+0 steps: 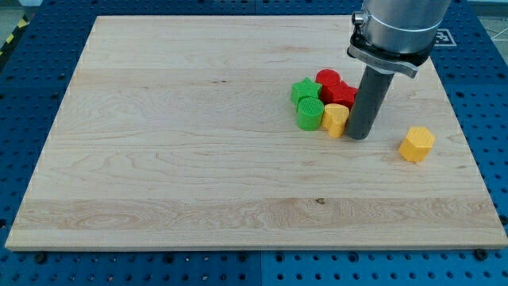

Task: Push the yellow hexagon towards the bottom right of the board

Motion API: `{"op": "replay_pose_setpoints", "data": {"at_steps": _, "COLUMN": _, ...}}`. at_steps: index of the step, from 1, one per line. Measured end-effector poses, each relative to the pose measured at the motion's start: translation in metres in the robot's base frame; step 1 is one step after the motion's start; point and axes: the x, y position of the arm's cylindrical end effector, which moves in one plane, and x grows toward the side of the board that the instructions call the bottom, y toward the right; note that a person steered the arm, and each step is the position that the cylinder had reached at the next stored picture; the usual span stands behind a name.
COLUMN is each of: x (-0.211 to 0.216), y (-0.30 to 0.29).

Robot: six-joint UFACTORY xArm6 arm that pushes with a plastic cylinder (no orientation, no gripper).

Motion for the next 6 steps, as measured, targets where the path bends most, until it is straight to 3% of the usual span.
{"op": "replay_pose_setpoints", "data": {"at_steps": 6, "x": 0.072, "y": 0.112}}
